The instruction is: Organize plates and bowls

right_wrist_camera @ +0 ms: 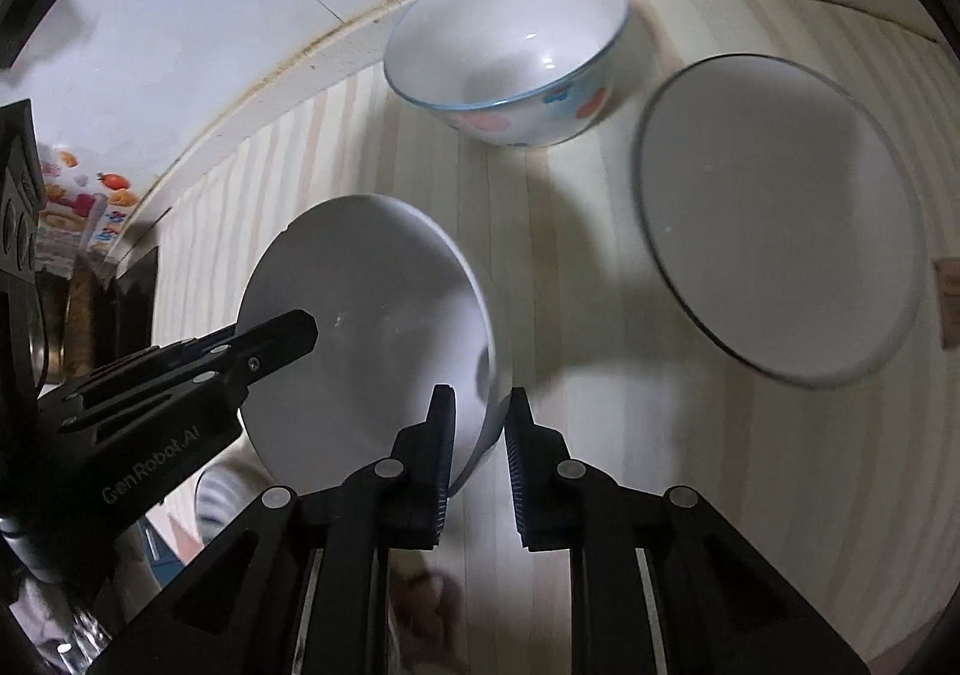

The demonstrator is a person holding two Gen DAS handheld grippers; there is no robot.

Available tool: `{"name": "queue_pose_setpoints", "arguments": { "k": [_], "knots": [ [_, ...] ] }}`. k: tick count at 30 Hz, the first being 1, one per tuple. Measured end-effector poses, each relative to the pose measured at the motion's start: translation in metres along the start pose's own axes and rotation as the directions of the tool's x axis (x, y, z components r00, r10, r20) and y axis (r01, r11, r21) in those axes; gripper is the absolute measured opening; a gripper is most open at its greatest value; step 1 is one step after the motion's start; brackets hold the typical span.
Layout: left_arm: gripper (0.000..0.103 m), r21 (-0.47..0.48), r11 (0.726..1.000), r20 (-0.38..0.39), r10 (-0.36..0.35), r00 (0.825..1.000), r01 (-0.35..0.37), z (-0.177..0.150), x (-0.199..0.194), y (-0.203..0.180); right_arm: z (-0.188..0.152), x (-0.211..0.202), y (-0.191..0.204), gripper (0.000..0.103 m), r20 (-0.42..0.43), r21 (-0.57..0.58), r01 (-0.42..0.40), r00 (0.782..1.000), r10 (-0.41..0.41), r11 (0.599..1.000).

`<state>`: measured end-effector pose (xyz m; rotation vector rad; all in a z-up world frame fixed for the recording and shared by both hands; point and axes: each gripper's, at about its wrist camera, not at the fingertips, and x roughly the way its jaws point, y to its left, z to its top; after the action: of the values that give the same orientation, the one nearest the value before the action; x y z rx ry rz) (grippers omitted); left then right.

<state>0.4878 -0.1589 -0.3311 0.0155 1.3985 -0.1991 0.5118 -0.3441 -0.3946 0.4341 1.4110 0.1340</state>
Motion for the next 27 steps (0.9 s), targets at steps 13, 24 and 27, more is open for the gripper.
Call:
{"name": "queue_pose_setpoints", "arguments": {
  "k": [13, 24, 27],
  "knots": [
    [0.016, 0.158, 0.985, -0.001, -0.076, 0.997, 0.076, -0.076, -0.037, -0.078, -0.087, -0.075, -0.041, 0.018, 0.036, 0.045, 0.037, 0.999, -0.039, 0.998],
    [0.016, 0.242, 0.967, -0.099, -0.055, 0.994, 0.077, -0.09, 0.01, -0.112, -0.136, -0.066, -0.098, 0.018, -0.004, 0.139, 0.059, 0.998, -0.059, 0.989],
    [0.016, 0.248, 0.966, -0.123, -0.037, 0.992, 0.067, -0.096, 0.022, -0.113, -0.142, -0.06, -0.104, 0.018, -0.013, 0.156, 0.054, 0.999, -0.053, 0.986]
  ]
}}
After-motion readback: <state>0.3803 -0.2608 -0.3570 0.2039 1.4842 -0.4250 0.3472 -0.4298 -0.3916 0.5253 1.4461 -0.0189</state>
